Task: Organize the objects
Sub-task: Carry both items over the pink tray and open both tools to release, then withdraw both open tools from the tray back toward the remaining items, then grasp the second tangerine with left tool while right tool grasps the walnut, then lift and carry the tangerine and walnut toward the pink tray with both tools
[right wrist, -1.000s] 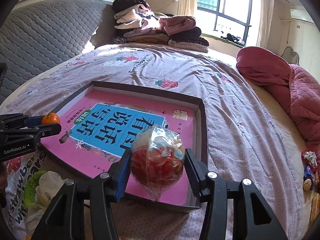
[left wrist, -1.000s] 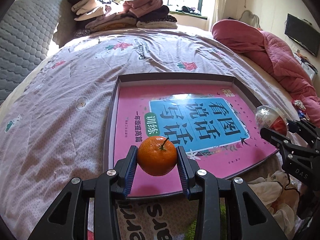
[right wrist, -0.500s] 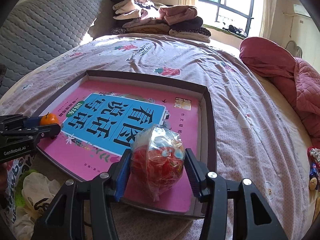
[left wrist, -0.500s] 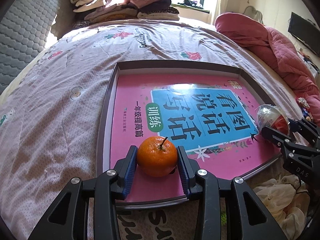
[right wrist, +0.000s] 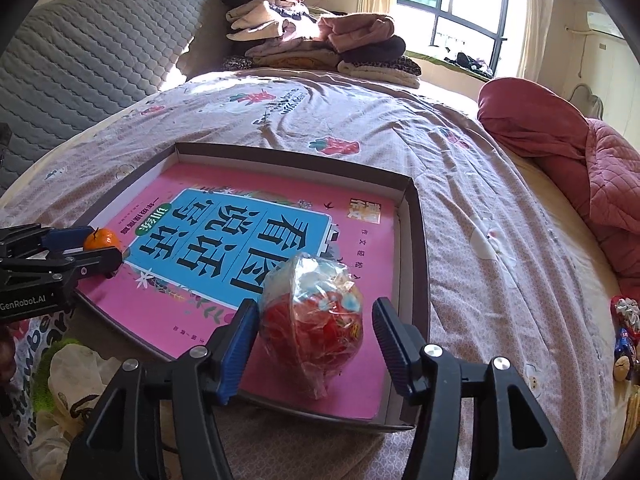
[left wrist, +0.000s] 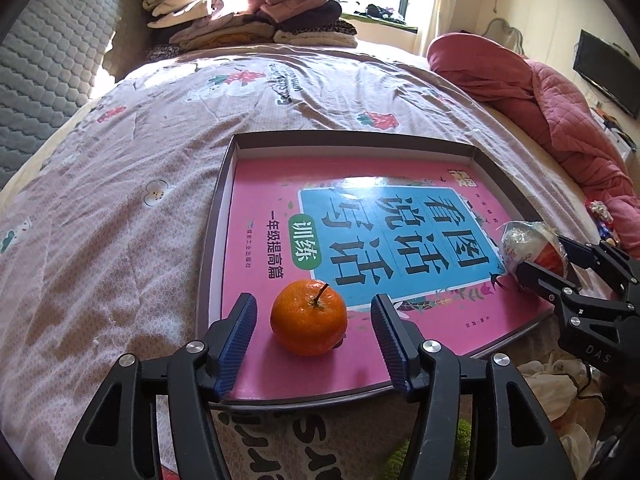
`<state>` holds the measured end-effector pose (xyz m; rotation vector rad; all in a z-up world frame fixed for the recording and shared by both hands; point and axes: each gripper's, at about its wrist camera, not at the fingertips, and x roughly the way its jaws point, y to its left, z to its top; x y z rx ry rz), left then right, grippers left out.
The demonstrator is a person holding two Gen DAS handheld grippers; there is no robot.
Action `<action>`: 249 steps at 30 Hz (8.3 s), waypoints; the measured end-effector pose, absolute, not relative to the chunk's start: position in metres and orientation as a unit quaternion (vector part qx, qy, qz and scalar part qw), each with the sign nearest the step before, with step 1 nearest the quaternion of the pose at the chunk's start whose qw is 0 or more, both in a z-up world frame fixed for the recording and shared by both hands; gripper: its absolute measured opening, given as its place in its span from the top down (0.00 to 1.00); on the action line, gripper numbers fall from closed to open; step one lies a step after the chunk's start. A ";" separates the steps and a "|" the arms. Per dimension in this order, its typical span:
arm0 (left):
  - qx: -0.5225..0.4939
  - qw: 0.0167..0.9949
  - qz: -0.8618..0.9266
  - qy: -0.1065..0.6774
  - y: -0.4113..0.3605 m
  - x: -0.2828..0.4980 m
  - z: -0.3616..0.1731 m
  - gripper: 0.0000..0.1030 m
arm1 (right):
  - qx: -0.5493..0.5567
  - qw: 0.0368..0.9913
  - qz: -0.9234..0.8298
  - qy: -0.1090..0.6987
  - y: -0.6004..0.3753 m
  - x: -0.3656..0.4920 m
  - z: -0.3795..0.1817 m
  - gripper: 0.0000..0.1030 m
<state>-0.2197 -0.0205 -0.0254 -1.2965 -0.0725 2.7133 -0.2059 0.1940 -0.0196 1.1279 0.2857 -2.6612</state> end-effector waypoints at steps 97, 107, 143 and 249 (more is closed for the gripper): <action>-0.425 0.115 0.898 0.024 0.032 0.007 -0.010 0.35 | 0.355 0.136 -0.921 0.089 0.215 0.000 0.003 0.37; -0.425 0.123 0.896 0.028 0.041 0.005 -0.018 0.35 | 0.366 0.137 -0.916 0.095 0.215 -0.004 -0.007 0.37; -0.442 0.132 0.887 0.008 0.047 -0.022 -0.044 0.42 | 0.399 0.157 -0.900 0.082 0.215 -0.028 -0.044 0.58; -0.329 0.104 0.939 -0.010 0.010 -0.062 0.050 0.59 | 0.265 0.210 -0.939 0.062 0.178 -0.038 0.050 0.66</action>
